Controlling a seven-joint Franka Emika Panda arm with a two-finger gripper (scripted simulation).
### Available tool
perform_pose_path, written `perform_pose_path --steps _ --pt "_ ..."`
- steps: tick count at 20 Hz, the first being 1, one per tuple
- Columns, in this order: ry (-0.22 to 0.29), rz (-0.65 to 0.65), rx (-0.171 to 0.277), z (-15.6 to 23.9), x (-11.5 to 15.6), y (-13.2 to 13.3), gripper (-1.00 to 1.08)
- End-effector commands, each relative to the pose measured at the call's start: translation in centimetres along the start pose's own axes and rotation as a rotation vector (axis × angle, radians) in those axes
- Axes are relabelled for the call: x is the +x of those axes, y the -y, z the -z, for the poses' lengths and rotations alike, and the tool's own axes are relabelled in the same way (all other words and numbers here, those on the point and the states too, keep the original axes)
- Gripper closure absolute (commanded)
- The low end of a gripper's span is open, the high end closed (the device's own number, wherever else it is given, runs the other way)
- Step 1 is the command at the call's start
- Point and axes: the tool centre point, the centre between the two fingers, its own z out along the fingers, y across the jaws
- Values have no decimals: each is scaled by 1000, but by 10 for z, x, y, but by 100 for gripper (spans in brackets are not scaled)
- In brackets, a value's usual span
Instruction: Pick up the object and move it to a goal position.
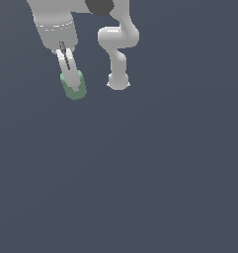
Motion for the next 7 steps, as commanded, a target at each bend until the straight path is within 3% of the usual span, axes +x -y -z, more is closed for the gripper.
perform_pose_path --steps 1,7 --pt "0 1 -1 8 6 -1 108" --pt "0 2 -1 15 11 -2 108"
